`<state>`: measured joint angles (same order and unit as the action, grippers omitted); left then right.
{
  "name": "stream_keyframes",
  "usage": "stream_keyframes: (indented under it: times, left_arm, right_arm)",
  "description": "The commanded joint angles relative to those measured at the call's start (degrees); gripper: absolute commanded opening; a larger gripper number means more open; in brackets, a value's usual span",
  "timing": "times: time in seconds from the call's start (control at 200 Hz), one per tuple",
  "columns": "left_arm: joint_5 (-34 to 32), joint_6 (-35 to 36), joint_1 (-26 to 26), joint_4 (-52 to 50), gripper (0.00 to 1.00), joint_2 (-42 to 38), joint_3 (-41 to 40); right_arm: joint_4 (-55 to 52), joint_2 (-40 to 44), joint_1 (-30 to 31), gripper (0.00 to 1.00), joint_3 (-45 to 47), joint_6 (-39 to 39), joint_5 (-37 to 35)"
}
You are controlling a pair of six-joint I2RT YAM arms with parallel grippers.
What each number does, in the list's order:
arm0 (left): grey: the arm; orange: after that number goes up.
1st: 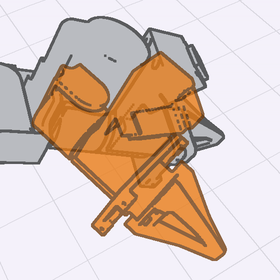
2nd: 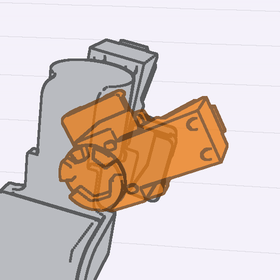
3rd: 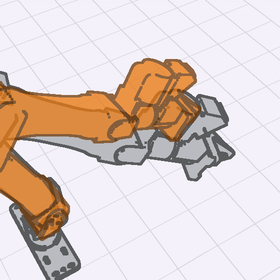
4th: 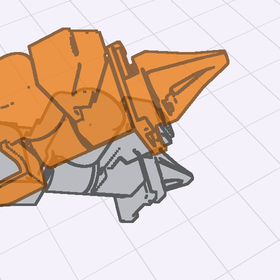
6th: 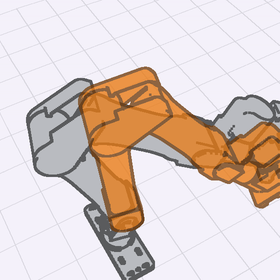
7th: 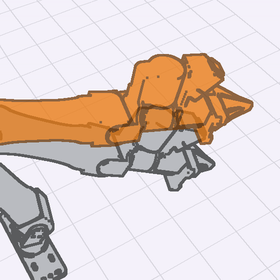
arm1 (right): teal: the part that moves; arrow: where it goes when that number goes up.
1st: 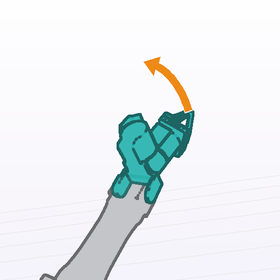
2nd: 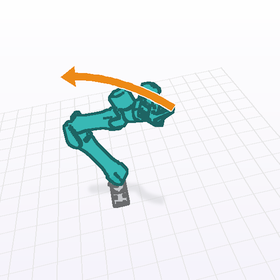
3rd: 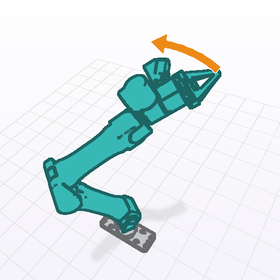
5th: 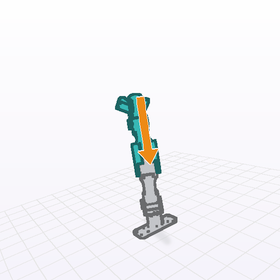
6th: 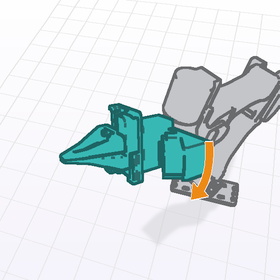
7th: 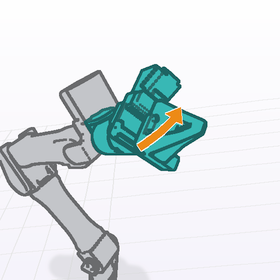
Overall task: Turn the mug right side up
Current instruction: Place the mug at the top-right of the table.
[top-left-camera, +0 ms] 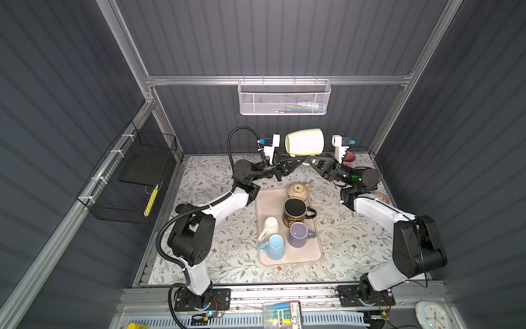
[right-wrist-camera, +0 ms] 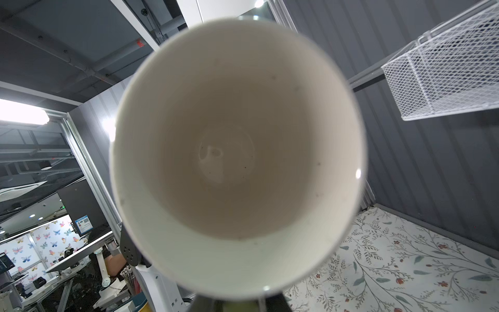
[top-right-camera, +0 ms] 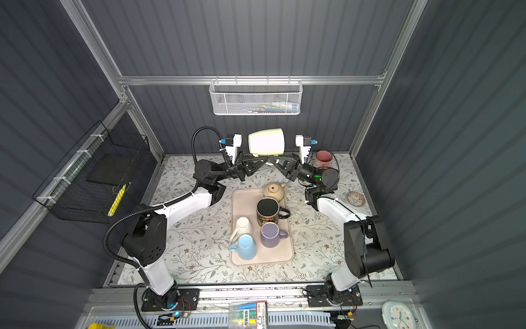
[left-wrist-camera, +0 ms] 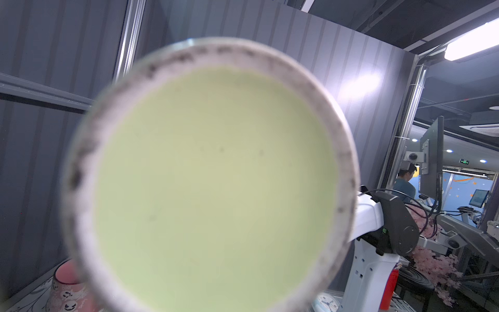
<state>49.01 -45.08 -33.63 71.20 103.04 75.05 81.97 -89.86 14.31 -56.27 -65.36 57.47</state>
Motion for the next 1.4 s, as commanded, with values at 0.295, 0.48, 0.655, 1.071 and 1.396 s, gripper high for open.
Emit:
stream_keyframes:
  times: [0.295, 0.48, 0.655, 1.071, 1.396]
  left_arm:
    - [-1.91, 10.94, -0.18, -11.21, 1.0, -4.33, -4.72]
    - [-10.2, 28.9, -0.21, -37.24, 1.0, -12.85, -8.2]
    - [-29.92, 38.33, -0.3, -63.43, 1.0, -18.23, -6.2]
    - [-48.46, 39.54, -0.23, -94.65, 1.0, -17.23, 1.09]
    - [-50.61, 41.13, -0.21, -98.98, 1.0, -21.46, -4.88]
  right_arm:
    - [-2.14, 3.76, -0.7, 0.0, 4.38, 6.36, -4.68]
    - [-5.77, 5.37, -3.03, 0.0, 6.49, 7.43, -7.03]
    - [-23.48, 9.62, -3.37, 0.0, 6.08, 17.97, -10.17]
    - [-79.04, 10.74, -3.49, 0.0, -11.39, 46.11, -32.67]
    - [-102.28, -4.55, -3.49, 0.0, -30.75, 55.31, -50.03]
